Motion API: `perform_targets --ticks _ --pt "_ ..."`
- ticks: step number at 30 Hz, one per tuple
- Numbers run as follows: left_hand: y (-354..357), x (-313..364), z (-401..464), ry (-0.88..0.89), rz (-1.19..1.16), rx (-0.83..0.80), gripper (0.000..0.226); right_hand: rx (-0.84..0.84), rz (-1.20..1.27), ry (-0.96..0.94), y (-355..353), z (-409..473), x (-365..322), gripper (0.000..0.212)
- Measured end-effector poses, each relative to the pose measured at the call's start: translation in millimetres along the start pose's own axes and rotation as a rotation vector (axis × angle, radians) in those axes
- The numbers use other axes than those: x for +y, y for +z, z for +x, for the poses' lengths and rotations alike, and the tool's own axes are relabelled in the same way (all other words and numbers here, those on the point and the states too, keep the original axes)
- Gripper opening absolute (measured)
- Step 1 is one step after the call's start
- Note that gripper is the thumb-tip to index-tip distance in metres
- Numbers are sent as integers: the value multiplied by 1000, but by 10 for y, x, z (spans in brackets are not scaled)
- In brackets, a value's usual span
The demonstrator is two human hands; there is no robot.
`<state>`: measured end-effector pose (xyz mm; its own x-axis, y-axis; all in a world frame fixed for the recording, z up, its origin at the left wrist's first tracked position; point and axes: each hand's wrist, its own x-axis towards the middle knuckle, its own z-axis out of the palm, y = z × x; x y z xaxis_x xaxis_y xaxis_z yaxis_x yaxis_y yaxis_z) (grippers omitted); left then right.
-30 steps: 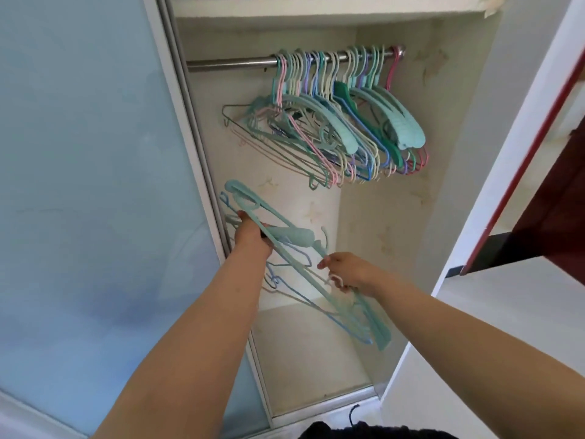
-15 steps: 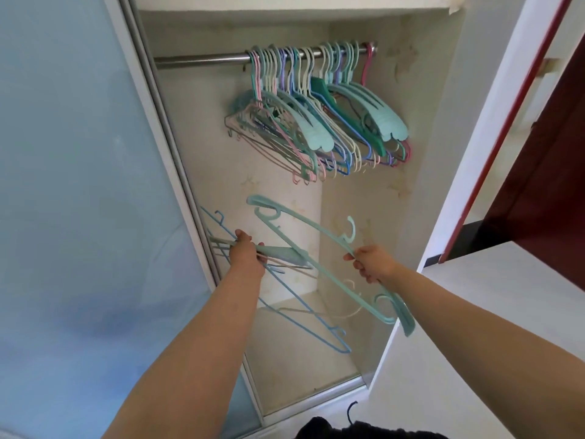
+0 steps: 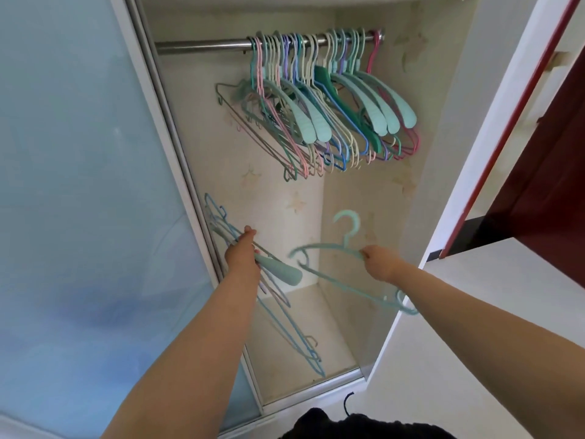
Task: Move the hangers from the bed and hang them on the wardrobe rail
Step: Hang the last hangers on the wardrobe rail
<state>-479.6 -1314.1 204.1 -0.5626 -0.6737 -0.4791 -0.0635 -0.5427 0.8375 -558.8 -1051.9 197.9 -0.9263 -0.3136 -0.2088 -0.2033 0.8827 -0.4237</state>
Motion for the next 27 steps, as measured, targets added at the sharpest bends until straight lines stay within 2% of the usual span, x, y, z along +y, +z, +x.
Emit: perform_targets --ticks 3,7,11,13,15,18,21,25,27 --pt "67 -119 -102 49 14 -63 24 -38 -217 -87 221 -96 -165 34" --pt "109 -265 -235 35 32 -188 3 -14 -325 -173 367 -156 -443 35" --pt "118 -359 -257 75 6 -298 14 -8 -375 -231 489 -216 -671 32" --pt "122 -368 -258 95 31 -291 16 -4 -395 -263 513 -246 -694 27" --pt "119 -352 -234 119 55 -251 16 -18 -375 -294 484 -262 -656 26" --pt "96 -313 -165 137 61 -223 21 -77 -348 -269 366 -281 -528 37" --pt "69 -286 -83 138 74 -218 26 -98 -402 -268 209 -287 -345 35" --pt "71 -288 -22 135 74 -231 27 -219 -165 -297 -11 -374 -125 35" --pt "92 -293 -19 136 56 -251 26 -206 -155 -307 -70 -408 -89 38"
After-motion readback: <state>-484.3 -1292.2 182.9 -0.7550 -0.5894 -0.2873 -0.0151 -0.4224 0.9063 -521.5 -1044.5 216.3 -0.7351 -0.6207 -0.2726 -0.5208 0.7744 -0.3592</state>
